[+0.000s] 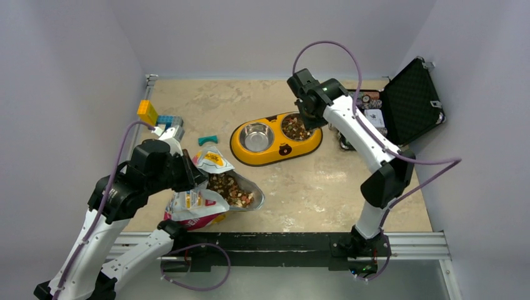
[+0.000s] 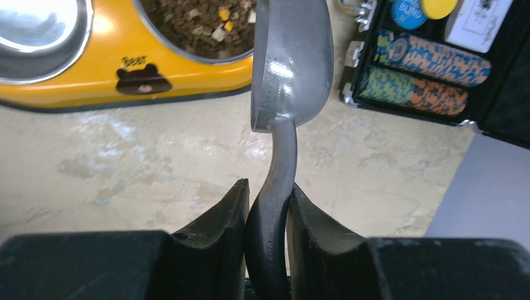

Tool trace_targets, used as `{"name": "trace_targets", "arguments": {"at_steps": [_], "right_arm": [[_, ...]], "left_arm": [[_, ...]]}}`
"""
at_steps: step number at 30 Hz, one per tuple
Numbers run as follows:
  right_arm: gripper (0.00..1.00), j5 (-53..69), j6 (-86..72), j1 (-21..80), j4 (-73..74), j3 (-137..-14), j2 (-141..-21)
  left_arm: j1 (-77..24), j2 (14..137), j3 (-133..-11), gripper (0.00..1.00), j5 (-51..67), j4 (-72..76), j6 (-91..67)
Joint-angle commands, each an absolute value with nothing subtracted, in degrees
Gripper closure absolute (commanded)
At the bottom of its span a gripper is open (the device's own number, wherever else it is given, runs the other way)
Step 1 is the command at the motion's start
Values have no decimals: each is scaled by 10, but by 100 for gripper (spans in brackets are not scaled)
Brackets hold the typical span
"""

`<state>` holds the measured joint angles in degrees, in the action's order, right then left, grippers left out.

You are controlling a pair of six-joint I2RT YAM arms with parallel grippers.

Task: Serve the pet food

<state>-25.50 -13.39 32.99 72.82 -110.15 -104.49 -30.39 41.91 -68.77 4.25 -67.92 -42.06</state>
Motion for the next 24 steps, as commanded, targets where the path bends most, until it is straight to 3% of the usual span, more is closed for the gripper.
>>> {"name": "trace_targets", "arguments": {"at_steps": [1,5,11,18,24], "right_arm": [[100,-159,-160,315,681,-1057,-934],[100,-17,-164,303,633,-970,-830],[100,293,-158,317,588,-799,-634],[100,335,-206,416,603,-705,-505],[100,326,-203,483,627,-715,-549]], "left_arm": [[-303,427,-696,100,31,-665,-435],[-303,459,-704,100,55,-656,-423],[-303,493,-698,100,71,-650,-408],[-303,534,-704,100,131,-627,-384],[-303,552,-711,100,156,-623,-372]]}}
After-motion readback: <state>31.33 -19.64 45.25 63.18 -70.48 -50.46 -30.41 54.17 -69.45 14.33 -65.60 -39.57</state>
